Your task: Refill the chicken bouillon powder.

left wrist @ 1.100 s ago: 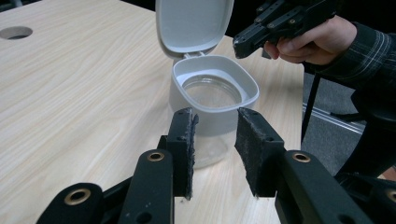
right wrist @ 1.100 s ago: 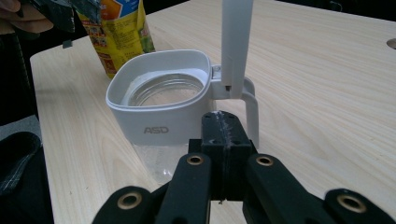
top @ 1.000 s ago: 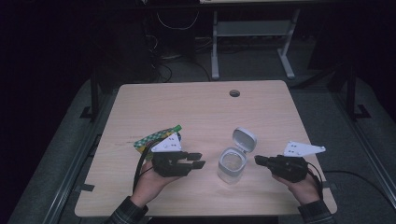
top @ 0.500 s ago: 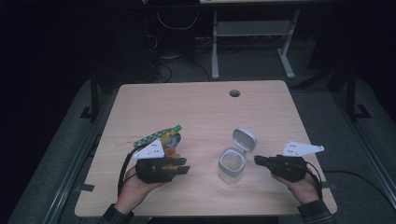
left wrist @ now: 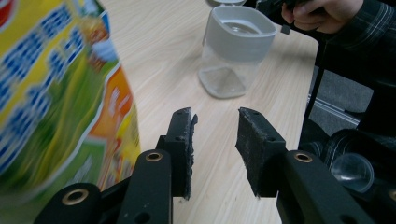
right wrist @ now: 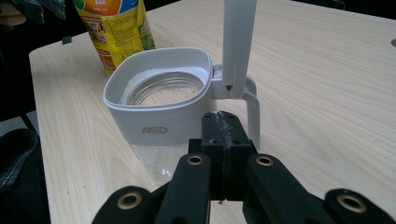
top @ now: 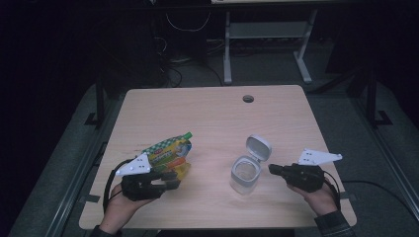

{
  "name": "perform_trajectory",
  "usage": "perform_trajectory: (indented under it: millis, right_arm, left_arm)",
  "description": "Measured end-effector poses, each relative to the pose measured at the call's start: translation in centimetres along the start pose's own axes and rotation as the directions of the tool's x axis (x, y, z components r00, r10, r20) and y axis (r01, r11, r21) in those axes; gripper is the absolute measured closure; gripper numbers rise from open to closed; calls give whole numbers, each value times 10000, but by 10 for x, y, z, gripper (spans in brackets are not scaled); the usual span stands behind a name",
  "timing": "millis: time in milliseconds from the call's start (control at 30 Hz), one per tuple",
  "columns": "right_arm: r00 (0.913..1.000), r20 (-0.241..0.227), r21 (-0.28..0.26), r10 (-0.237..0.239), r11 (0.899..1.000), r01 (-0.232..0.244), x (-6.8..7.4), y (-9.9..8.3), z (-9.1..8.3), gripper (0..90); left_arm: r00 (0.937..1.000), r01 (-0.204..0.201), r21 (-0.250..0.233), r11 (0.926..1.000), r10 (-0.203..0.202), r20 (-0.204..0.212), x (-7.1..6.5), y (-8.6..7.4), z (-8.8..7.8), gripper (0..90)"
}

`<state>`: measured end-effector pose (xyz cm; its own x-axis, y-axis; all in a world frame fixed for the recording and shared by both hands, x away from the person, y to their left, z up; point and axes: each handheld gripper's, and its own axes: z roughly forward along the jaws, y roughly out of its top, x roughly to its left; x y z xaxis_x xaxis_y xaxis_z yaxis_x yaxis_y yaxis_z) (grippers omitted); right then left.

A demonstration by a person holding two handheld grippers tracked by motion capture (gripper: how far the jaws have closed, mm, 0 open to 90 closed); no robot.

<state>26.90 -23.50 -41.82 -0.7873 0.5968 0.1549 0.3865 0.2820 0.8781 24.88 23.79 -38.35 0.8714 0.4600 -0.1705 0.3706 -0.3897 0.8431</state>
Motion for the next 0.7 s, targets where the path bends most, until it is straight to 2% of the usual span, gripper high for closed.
perform_trajectory:
  millis: [300,500,700]
  right_arm:
    - [10000,27,4,9,10000,-9,-1,0,0,897]
    - [10000,13,21,-12,10000,12,-1,1,0,897]
    - [10000,27,11,-19,10000,19,-1,1,0,897]
  left_arm:
    - [9985,290,33,9996,-288,-472,8,-18,-23,657]
    - [9944,368,26,9993,-363,-991,19,-23,-37,656]
    - [9906,528,-69,9986,-532,-1258,29,-25,-46,656]
